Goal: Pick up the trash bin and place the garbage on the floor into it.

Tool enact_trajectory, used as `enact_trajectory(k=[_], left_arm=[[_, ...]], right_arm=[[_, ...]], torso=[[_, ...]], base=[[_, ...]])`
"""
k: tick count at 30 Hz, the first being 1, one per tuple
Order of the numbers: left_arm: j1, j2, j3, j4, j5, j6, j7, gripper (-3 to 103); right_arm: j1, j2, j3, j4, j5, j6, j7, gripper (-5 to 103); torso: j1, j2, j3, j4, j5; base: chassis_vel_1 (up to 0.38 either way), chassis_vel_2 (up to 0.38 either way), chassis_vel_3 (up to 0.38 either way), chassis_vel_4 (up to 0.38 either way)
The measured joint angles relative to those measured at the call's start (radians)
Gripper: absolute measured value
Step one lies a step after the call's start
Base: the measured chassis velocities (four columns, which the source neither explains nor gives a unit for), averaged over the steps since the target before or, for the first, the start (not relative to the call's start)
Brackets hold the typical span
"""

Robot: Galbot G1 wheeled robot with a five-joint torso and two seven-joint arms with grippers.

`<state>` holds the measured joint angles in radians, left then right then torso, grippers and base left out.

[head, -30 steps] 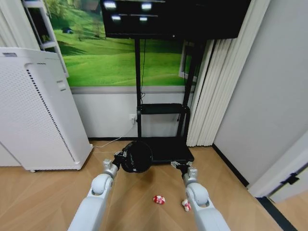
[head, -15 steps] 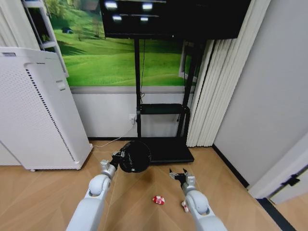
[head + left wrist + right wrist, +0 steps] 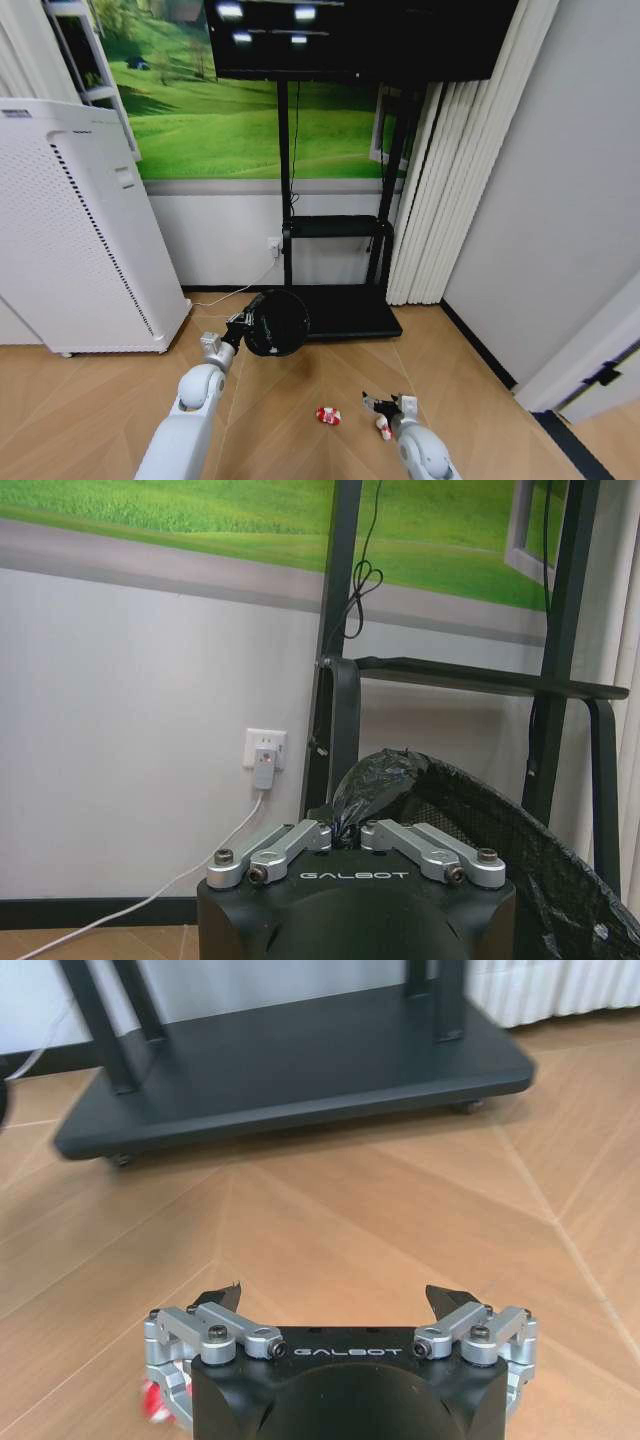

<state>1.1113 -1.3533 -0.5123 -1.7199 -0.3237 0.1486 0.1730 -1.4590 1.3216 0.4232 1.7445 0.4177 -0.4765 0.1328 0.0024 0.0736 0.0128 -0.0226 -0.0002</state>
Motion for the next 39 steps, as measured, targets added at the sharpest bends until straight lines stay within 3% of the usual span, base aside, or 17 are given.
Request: enact_trajectory(k=[4, 9, 14, 16, 17, 18, 19, 21, 22, 23, 24, 26, 27, 29, 33, 39], left_arm=[[0.017, -0.001, -0.006, -0.028, -0.003, 0.000, 0.001, 7], [0.041, -0.005, -0.022, -0.057, -0.004, 0.000, 0.008, 7], [0.060, -0.005, -0.037, -0.075, -0.005, 0.000, 0.016, 7], [0.073, -0.003, -0.053, -0.087, -0.009, 0.000, 0.024, 7], [0.073, -0.003, -0.053, -0.087, -0.009, 0.000, 0.024, 7], [0.079, -0.002, -0.063, -0.091, -0.012, -0.001, 0.026, 7], [0.079, -0.002, -0.063, -0.091, -0.012, -0.001, 0.026, 7], [0.086, 0.001, -0.070, -0.099, -0.013, -0.002, 0.029, 7], [0.086, 0.001, -0.070, -0.099, -0.013, -0.002, 0.029, 7], [0.090, 0.001, -0.072, -0.106, -0.014, -0.002, 0.030, 7], [0.090, 0.001, -0.072, -0.106, -0.014, -0.002, 0.030, 7], [0.099, -0.001, -0.072, -0.115, -0.014, -0.002, 0.030, 7], [0.099, -0.001, -0.072, -0.115, -0.014, -0.002, 0.030, 7], [0.109, -0.008, -0.076, -0.119, -0.012, -0.002, 0.032, 7], [0.120, -0.014, -0.081, -0.119, -0.008, -0.004, 0.036, 7], [0.130, -0.015, -0.090, -0.126, -0.005, -0.005, 0.036, 7]], right_arm=[[-0.013, 0.016, -0.018, -0.001, -0.028, 0.009, 0.001, 100], [-0.023, 0.024, -0.042, -0.015, -0.097, 0.055, -0.083, 100], [0.003, 0.032, -0.046, -0.055, -0.113, 0.056, -0.088, 100], [0.015, 0.019, -0.050, -0.089, -0.127, 0.096, -0.166, 100], [0.015, 0.019, -0.050, -0.089, -0.127, 0.096, -0.166, 100], [0.028, 0.003, -0.052, -0.125, -0.177, 0.157, -0.276, 100], [0.028, 0.003, -0.052, -0.125, -0.177, 0.157, -0.276, 100], [0.075, -0.035, -0.059, -0.191, -0.270, 0.286, -0.492, 100], [0.075, -0.035, -0.059, -0.191, -0.270, 0.286, -0.492, 100], [0.115, -0.066, -0.066, -0.228, -0.326, 0.342, -0.618, 100], [0.115, -0.066, -0.066, -0.228, -0.326, 0.342, -0.618, 100], [0.176, -0.116, -0.085, -0.263, -0.381, 0.377, -0.742, 100], [0.176, -0.116, -0.085, -0.263, -0.381, 0.377, -0.742, 100], [0.246, -0.180, -0.130, -0.303, -0.448, 0.411, -0.815, 100], [0.332, -0.204, -0.204, -0.387, -0.516, 0.456, -0.813, 100], [0.426, -0.178, -0.255, -0.516, -0.612, 0.525, -0.811, 100]], torso=[[0.000, 0.000, 0.000, 0.0001, 0.0002], [0.000, 0.000, 0.000, 0.0000, 0.0000], [0.000, 0.000, 0.000, 0.0001, 0.0001], [0.000, 0.000, 0.000, 0.0001, 0.0002], [0.000, 0.000, 0.000, 0.0001, 0.0002], [0.000, 0.000, 0.000, 0.0001, 0.0002], [0.000, 0.000, 0.000, 0.0001, 0.0002], [0.000, 0.000, 0.000, 0.0000, 0.0004], [0.000, 0.000, 0.000, 0.0000, 0.0004], [0.000, 0.000, 0.000, 0.0000, 0.0003], [0.000, 0.000, 0.000, 0.0000, 0.0003], [0.000, 0.000, 0.000, 0.0002, 0.0005], [0.000, 0.000, 0.000, 0.0002, 0.0005], [0.000, 0.000, 0.000, 0.0000, 0.0001], [0.000, 0.000, 0.000, 0.0000, 0.0004], [0.000, 0.000, 0.000, 0.0002, 0.0005]], base=[[0.000, 0.000, 0.000, 0.000], [0.000, 0.000, 0.000, 0.000], [0.000, 0.000, 0.000, 0.000], [0.000, 0.000, 0.000, 0.000], [0.000, 0.000, 0.000, 0.000], [0.000, 0.000, 0.000, 0.000], [0.000, 0.000, 0.000, 0.000], [0.000, 0.000, 0.000, 0.000], [0.000, 0.000, 0.000, 0.000], [0.000, 0.000, 0.000, 0.000], [0.000, 0.000, 0.000, 0.000], [0.000, 0.000, 0.000, 0.000], [0.000, 0.000, 0.000, 0.000], [0.000, 0.000, 0.000, 0.000], [0.000, 0.000, 0.000, 0.000], [0.000, 0.000, 0.000, 0.000]])
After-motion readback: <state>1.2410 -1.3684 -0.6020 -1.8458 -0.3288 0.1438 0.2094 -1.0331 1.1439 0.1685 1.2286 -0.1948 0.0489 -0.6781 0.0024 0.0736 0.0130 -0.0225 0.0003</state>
